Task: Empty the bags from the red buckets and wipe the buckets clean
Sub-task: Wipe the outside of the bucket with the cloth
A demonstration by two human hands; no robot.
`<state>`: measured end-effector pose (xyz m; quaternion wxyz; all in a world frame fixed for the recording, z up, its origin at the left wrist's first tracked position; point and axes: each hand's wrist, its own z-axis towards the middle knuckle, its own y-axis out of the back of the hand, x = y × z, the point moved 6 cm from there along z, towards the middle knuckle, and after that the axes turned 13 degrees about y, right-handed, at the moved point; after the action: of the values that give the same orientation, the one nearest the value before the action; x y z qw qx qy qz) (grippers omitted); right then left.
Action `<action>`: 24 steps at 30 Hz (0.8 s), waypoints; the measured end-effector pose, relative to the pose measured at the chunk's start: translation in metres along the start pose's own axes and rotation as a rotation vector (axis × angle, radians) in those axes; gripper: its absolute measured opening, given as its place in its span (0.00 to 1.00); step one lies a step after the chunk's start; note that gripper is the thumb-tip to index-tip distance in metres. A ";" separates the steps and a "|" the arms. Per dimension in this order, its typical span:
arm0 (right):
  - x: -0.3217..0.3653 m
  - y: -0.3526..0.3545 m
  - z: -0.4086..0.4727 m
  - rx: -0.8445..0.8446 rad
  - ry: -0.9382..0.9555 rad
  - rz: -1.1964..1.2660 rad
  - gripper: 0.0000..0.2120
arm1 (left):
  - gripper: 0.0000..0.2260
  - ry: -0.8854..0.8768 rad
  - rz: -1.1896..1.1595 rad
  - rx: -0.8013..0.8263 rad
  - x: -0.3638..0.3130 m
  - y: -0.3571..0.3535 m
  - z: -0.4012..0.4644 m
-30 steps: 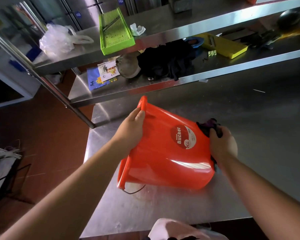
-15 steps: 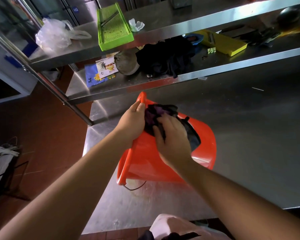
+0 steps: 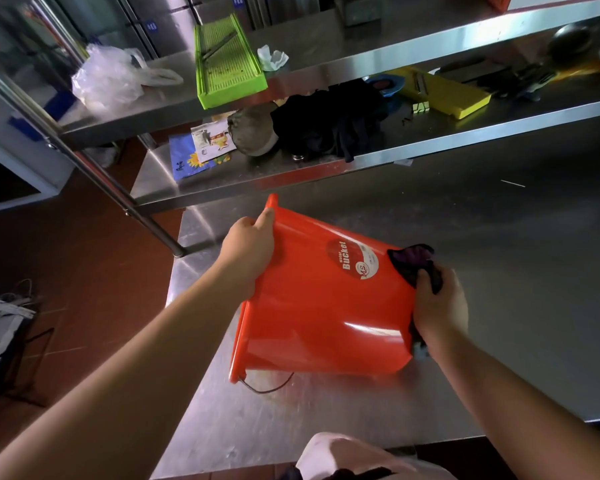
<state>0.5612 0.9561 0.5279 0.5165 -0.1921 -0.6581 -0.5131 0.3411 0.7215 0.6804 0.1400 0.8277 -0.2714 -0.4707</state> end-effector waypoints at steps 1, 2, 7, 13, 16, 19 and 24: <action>-0.001 0.001 0.004 0.003 -0.009 0.007 0.09 | 0.21 0.015 -0.041 0.051 -0.001 0.001 0.002; -0.001 0.003 0.009 0.012 -0.015 0.001 0.09 | 0.18 0.017 -0.085 0.107 -0.001 0.001 0.003; 0.001 0.000 0.025 0.067 -0.042 -0.061 0.12 | 0.12 -0.072 -0.060 0.214 0.011 -0.008 0.001; 0.055 -0.015 0.007 0.033 0.147 -0.214 0.15 | 0.18 -0.063 -0.009 0.136 0.014 -0.018 -0.008; 0.104 -0.035 -0.008 0.044 0.278 -0.200 0.12 | 0.26 -0.067 0.011 0.141 0.004 -0.024 -0.009; 0.159 -0.058 -0.027 0.068 0.453 -0.033 0.08 | 0.27 -0.087 0.027 0.150 -0.003 -0.031 -0.007; 0.195 -0.075 -0.047 0.104 0.613 0.185 0.06 | 0.21 -0.061 -0.040 0.160 -0.010 -0.033 0.007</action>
<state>0.4484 0.8312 0.6603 0.7442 -0.0612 -0.4771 -0.4635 0.3418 0.7540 0.6680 0.0556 0.8268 -0.2960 -0.4751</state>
